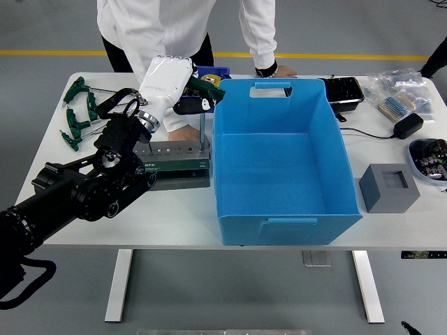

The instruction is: Lift tool from toolbox,place it in box,lift tool from toolbox,place it in box

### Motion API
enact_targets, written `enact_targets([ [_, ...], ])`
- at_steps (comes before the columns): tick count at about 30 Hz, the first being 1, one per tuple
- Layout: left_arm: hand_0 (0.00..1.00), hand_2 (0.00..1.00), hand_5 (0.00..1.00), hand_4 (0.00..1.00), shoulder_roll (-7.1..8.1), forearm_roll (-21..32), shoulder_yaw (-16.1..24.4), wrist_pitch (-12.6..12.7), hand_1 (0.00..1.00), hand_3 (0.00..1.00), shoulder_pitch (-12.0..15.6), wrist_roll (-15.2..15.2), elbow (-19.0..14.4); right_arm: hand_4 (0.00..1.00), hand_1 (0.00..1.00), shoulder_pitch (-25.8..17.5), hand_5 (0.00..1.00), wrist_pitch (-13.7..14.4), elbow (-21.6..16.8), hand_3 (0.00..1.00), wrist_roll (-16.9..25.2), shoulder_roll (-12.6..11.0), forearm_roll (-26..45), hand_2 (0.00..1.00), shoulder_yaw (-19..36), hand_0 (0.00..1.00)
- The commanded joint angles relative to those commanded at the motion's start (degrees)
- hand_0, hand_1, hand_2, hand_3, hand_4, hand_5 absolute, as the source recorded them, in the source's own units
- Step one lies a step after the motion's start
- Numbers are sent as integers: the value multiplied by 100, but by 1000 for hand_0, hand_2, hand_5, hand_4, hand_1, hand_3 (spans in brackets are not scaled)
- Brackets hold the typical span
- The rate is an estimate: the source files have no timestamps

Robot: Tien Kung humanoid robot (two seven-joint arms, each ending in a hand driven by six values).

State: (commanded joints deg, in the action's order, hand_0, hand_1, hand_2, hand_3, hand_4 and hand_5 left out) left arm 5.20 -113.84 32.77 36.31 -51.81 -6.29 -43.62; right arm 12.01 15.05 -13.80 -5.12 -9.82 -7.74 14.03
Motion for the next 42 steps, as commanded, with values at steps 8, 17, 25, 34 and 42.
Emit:
enact_targets([
  [8,78,36,583,837,323,-411,346,-489,2,70,-208,-189,-808,840,678,-58,785,7,15,588,6,18,12,739,8,677],
  [17,78,36,599,825,562,-585,630,-664,2,69,-498,-284,-1415,840,678,-85,785,5,20,588,7,20,3,739,18,677],
  [25,77,36,613,820,428,-309,549,-766,2,69,-638,-463,-2371,840,678,-82,784,5,21,588,-9,18,-51,739,46,677],
  [34,82,36,613,816,-117,586,-525,-704,2,69,-695,-390,-2592,840,678,-22,784,4,7,587,-27,-1,-87,739,65,677],
  [42,139,98,617,825,-520,1430,-1292,-935,30,123,-709,275,-1816,840,677,23,784,13,1,587,5,-33,-42,739,35,677],
])
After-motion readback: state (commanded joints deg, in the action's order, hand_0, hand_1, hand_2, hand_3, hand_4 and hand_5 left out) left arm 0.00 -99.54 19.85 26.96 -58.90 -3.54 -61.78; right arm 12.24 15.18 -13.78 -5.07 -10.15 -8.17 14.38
